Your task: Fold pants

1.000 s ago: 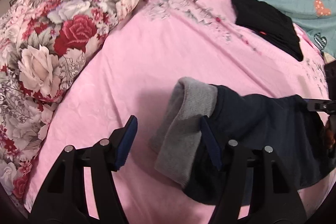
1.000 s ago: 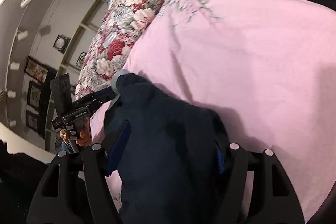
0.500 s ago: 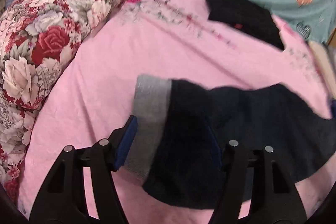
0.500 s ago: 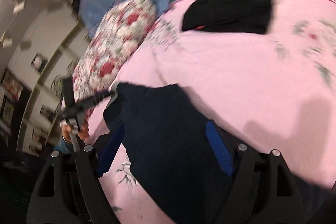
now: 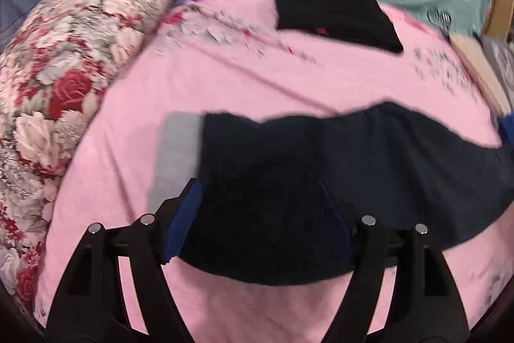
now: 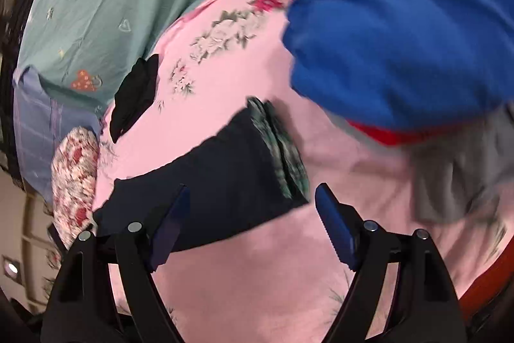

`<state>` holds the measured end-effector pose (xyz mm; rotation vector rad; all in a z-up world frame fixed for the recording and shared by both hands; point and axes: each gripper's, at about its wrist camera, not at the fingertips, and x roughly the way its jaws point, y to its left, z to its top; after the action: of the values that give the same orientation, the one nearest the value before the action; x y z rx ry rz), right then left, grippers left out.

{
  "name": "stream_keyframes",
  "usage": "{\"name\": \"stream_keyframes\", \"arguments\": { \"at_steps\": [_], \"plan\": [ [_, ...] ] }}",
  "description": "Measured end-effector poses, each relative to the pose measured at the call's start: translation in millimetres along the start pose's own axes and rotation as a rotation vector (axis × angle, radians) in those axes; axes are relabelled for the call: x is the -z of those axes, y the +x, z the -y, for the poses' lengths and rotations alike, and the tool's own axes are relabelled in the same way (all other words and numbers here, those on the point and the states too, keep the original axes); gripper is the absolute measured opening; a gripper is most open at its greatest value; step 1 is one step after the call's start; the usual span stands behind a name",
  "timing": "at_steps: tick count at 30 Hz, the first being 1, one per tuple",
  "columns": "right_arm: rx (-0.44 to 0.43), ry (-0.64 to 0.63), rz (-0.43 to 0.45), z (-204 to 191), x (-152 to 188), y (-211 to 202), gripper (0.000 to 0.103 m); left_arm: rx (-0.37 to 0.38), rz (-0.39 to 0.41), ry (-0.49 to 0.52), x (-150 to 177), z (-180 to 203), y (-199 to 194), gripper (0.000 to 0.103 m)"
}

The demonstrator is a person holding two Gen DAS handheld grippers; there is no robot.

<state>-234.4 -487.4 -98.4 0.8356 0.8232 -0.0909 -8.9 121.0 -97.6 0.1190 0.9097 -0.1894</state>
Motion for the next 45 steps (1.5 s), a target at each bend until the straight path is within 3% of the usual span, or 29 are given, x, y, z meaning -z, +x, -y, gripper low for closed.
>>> {"name": "stream_keyframes", "arguments": {
  "at_steps": [2, 5, 13, 15, 16, 19, 25, 29, 31, 34, 36, 37, 39, 40, 43, 45],
  "plan": [
    [-0.016, 0.026, -0.010, 5.6, 0.7, 5.2, 0.080, -0.057, -0.055, 0.015, 8.2, 1.4, 20.0, 0.076],
    [-0.033, 0.042, -0.033, 8.3, -1.9, 17.6, 0.080, -0.035, -0.056, 0.000, 12.6, -6.2, 22.5, 0.077],
    [-0.092, -0.012, -0.127, 1.7, -7.6, 45.0, 0.077, -0.064, -0.060, 0.024, 13.3, -4.6, 21.1, 0.077],
    [-0.146, -0.005, -0.143, 0.4, -7.4, 48.7, 0.063, -0.065, -0.061, 0.017, 13.9, -4.1, 20.5, 0.077],
    [-0.169, 0.009, -0.151, 2.4, -6.7, 50.6, 0.034, -0.069, -0.059, 0.017, 14.0, -3.4, 20.2, 0.077],
    [-0.171, 0.010, -0.103, 3.6, -5.9, 47.1, 0.019, -0.075, -0.058, 0.016, 14.1, -2.5, 19.1, 0.077],
    [-0.174, 0.014, 0.020, 4.4, -7.3, 5.0, 0.016, -0.085, -0.060, 0.028, 14.6, -0.9, 18.0, 0.077],
    [-0.090, 0.069, -0.053, 23.6, 5.2, 28.6, 0.017, -0.082, -0.062, 0.021, 14.8, -1.1, 16.7, 0.077],
    [-0.123, 0.121, -0.060, 31.2, 7.7, 35.1, 0.019, -0.069, -0.067, 0.012, 14.9, -1.3, 11.3, 0.075],
    [-0.212, 0.200, -0.043, 32.9, 3.0, 32.8, 0.042, -0.030, -0.037, 0.009, 14.2, 1.8, -6.7, 0.075],
    [-0.175, 0.152, -0.030, 22.9, 2.2, 37.2, 0.045, 0.030, -0.006, -0.008, 9.6, 8.8, -19.0, 0.075],
    [-0.149, 0.128, -0.012, 17.7, 3.4, 39.5, 0.045, 0.066, 0.009, -0.012, 6.3, 15.2, -23.7, 0.075],
    [-0.165, 0.122, -0.009, 12.7, 5.1, 45.6, 0.030, 0.138, 0.025, 0.008, 0.9, 36.5, -29.5, 0.075],
    [-0.191, 0.144, -0.003, 15.8, 7.9, 47.3, 0.017, 0.182, 0.028, 0.040, -0.4, 53.2, -31.0, 0.075],
    [-0.217, 0.165, 0.032, 21.4, 11.6, 43.1, 0.017, 0.256, 0.014, 0.150, 4.7, 98.2, -27.7, 0.075],
    [-0.214, 0.184, 0.039, 27.2, 13.2, 43.8, 0.017, 0.221, -0.032, 0.234, 14.2, 123.9, -12.4, 0.075]
  ]
}}
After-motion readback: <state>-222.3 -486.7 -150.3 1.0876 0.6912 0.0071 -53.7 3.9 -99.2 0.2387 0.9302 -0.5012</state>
